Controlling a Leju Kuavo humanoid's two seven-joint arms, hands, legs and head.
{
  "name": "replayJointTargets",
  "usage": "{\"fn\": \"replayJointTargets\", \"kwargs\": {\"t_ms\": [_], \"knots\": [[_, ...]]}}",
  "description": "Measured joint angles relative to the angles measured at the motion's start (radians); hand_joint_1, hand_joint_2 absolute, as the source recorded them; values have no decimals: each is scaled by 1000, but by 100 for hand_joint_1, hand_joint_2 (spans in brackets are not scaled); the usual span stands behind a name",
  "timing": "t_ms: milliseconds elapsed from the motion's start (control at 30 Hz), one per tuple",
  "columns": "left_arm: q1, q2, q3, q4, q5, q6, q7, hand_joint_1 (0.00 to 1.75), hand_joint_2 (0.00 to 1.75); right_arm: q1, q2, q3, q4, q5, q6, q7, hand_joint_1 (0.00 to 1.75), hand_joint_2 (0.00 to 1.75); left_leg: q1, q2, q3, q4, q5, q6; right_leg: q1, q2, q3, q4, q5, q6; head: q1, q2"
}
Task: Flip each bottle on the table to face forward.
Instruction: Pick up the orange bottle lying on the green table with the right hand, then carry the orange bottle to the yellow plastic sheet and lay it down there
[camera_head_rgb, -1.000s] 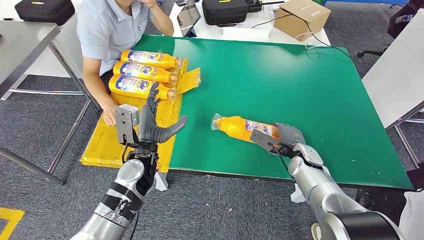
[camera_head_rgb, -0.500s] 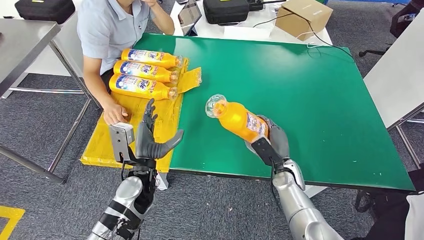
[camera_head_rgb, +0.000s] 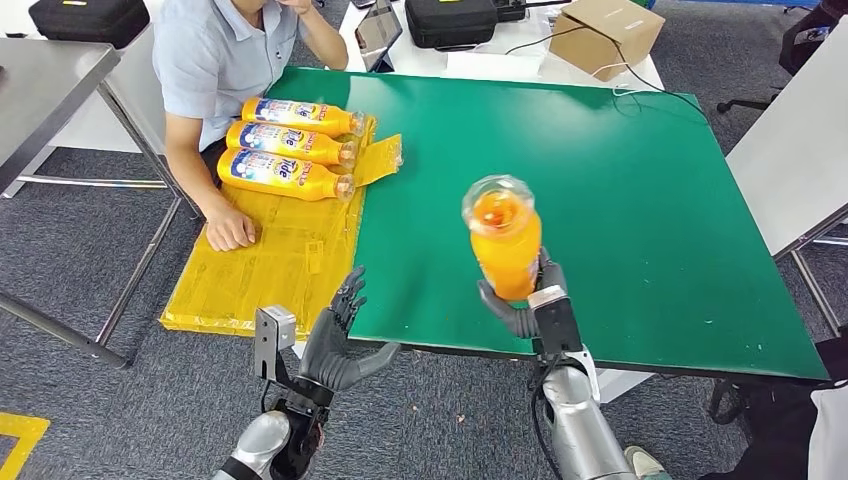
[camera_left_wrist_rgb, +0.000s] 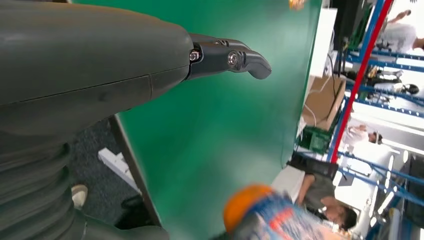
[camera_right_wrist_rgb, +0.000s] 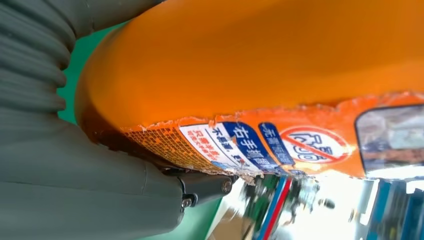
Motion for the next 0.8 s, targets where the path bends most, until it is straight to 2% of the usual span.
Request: {"fn": "replayJointTargets", "kwargs": {"t_ms": [133, 300, 467, 600, 700, 800], "knots": [[2, -5, -12, -4, 4, -6, -8, 0, 175, 4, 7, 71, 12, 52, -7, -1, 175, 175, 0, -1, 0, 0, 0, 0, 0, 0, 0, 0, 0, 0, 0, 0], [5, -6, -20, -4, 6, -7, -8, 0, 175, 4, 11, 111, 26, 54, -6, -3, 175, 175, 0, -1, 0, 0, 0, 0, 0, 0, 0, 0, 0, 0, 0, 0], [3, -7, -27, -4, 7, -24, -13, 0, 175, 4, 17, 151, 42, 56, 49, -2, 174, 175, 0, 0, 0, 0, 0, 0, 0, 0, 0, 0, 0, 0, 0, 0], [-6, -20, -29, -11, -7, 34, -44, 0, 175, -1, 30, 215, 76, 109, 34, 11, 174, 175, 0, -1, 0, 0, 0, 0, 1, 0, 0, 0, 0, 0, 0, 0], [-12, -29, -27, -24, -28, 84, -68, 0, 175, -10, 35, 250, 103, 101, 43, 21, 175, 175, 1, 0, 0, 0, 0, 0, 1, 0, 0, 0, 0, 0, 0, 0], [-13, -33, -28, -39, -19, 81, -70, 0, 175, -25, 38, 271, 129, 85, 55, 31, 175, 175, 1, 0, 0, 0, 0, 0, 0, 0, 0, 0, 0, 0, 0, 0]]}}
